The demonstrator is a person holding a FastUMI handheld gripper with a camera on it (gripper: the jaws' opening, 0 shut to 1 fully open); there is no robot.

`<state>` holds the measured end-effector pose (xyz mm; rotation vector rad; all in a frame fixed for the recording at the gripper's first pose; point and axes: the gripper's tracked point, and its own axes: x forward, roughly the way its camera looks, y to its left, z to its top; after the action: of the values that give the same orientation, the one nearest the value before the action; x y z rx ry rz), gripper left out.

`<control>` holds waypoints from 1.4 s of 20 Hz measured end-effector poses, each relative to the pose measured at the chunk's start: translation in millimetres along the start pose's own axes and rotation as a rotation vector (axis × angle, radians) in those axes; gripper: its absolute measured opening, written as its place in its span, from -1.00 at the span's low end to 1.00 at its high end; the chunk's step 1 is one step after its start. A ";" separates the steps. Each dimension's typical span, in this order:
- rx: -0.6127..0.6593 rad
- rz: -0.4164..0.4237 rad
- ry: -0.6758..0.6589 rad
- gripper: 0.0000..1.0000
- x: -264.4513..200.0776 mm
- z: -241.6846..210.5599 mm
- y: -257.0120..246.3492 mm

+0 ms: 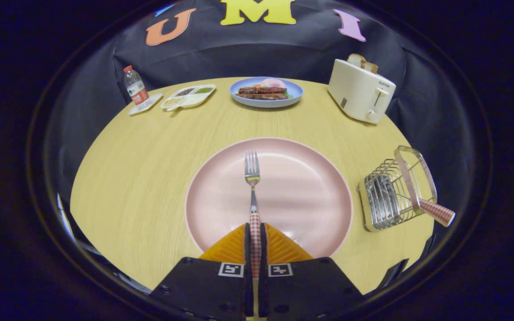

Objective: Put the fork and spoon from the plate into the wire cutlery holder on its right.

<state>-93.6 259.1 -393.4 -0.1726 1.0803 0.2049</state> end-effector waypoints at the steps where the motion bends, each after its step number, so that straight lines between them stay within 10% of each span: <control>1: 0.002 0.007 0.009 -0.90 -2.1 -0.4 0.4; 15: 0.125 0.137 0.063 -0.99 -123.0 79.2 -33.5; 28: 0.231 0.034 0.322 -0.99 -192.1 73.7 -189.3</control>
<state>-71.0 77.9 -181.7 0.0226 1.4181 0.0821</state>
